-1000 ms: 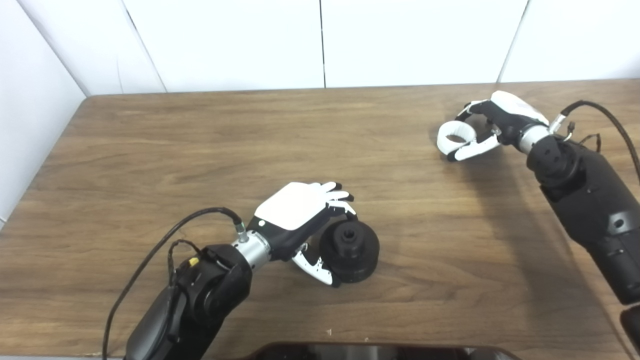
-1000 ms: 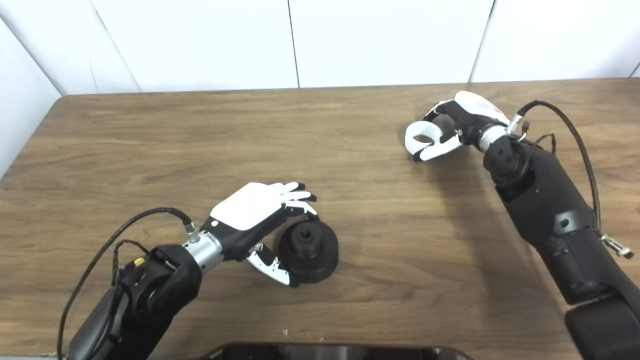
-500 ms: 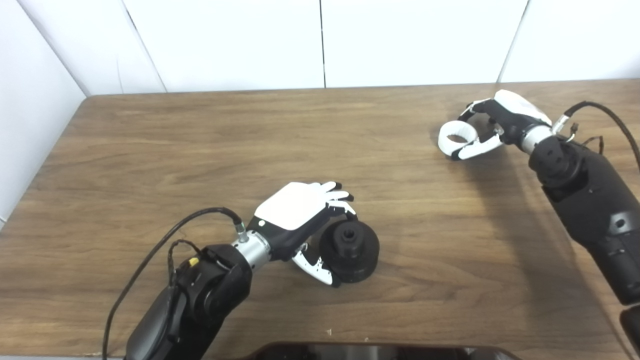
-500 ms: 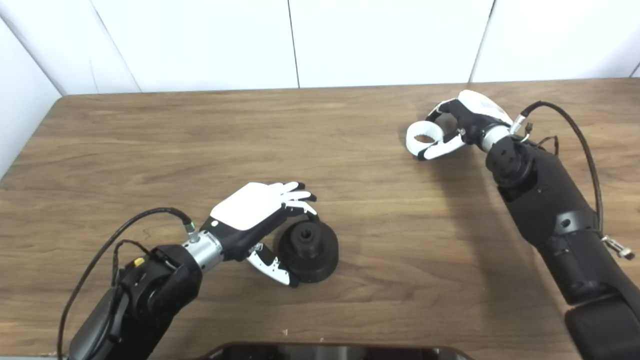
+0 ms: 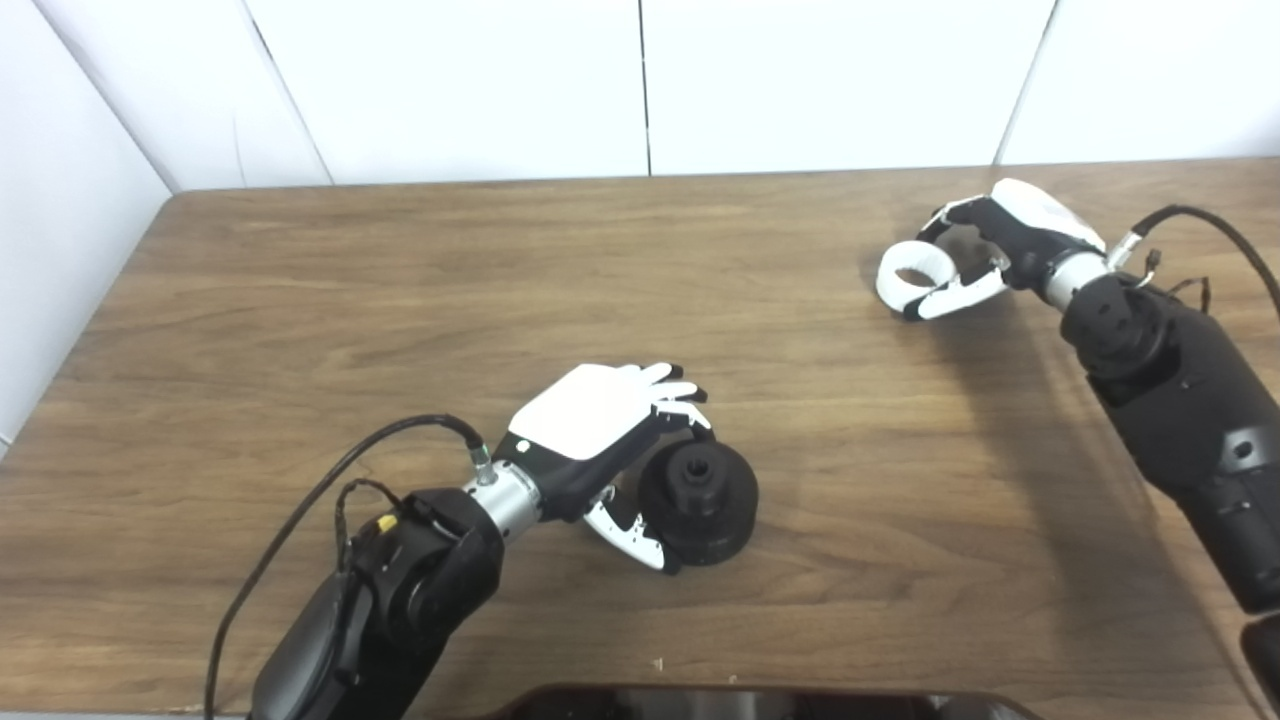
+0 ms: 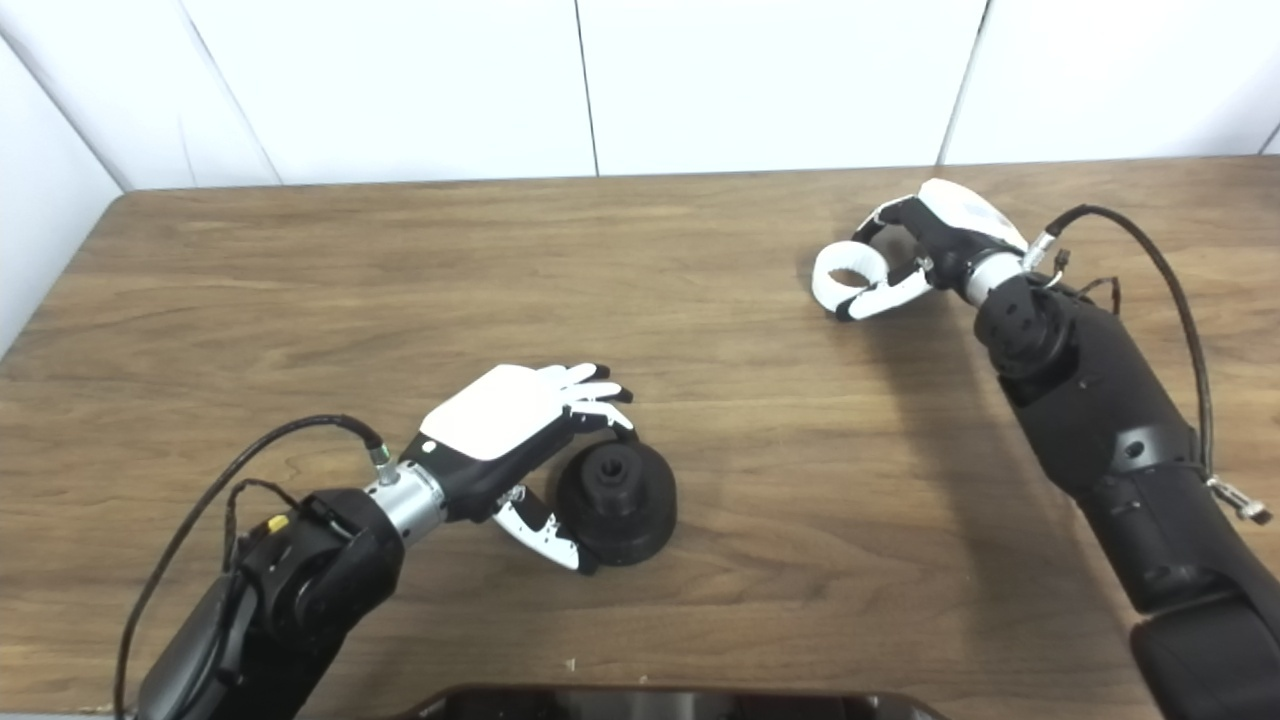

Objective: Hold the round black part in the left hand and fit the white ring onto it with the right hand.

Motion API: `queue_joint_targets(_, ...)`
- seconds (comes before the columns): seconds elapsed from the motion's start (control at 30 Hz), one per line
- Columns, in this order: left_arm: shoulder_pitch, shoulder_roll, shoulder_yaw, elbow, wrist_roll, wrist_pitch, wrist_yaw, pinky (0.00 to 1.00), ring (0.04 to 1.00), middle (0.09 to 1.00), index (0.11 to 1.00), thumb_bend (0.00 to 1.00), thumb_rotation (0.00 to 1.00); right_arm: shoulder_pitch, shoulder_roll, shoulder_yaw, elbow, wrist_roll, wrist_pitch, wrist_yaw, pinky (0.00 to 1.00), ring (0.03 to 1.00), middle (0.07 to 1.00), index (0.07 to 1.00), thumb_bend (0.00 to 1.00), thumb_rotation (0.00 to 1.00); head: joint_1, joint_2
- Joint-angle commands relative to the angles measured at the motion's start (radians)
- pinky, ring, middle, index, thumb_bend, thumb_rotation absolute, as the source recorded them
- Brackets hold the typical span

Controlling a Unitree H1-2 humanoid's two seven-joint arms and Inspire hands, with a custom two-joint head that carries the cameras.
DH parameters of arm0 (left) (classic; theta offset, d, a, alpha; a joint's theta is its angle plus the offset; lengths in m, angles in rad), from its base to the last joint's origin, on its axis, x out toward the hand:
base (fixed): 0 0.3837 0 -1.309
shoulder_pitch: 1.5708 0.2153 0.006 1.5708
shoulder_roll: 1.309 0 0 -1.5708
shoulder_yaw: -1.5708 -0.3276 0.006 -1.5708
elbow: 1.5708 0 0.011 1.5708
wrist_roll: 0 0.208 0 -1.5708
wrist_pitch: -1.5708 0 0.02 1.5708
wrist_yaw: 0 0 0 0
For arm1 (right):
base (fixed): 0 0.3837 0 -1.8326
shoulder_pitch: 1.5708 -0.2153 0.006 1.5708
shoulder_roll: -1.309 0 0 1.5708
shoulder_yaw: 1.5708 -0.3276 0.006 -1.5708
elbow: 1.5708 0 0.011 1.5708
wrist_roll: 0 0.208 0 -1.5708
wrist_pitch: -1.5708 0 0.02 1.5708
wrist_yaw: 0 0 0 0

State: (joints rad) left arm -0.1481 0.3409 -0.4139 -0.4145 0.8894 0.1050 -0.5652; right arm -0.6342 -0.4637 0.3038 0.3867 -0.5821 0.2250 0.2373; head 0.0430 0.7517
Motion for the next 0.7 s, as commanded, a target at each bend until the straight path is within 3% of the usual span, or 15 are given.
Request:
queue_joint_targets(0.0, -0.006, 0.009, 0.01, -0.008, 0.02, -0.001, -0.005, 0.95, 0.977, 0.915, 0.655, 0.78, 0.28, -0.034, -0.01, -0.022, -0.03, 0.003, -0.038, -0.036, 0.83, 0.912, 0.871, 0.638, 0.75, 0.24, 0.0, 0.0)
queue_joint_targets(0.37, -0.004, 0.006, 0.007, -0.005, 0.028, 0.003, -0.007, 0.95, 0.973, 0.913, 0.655, 0.78, 0.28, -0.011, -0.026, -0.041, -0.127, 0.013, -0.037, -0.022, 0.75, 0.906, 0.86, 0.627, 0.76, 0.27, -0.003, 0.005)
queue_joint_targets(0.67, -0.007, 0.0, 0.005, 0.003, 0.034, 0.007, -0.012, 0.95, 0.978, 0.915, 0.658, 0.77, 0.28, 0.019, -0.038, -0.061, -0.277, 0.019, 0.008, 0.039, 0.77, 0.91, 0.858, 0.629, 0.77, 0.26, 0.001, 0.005)
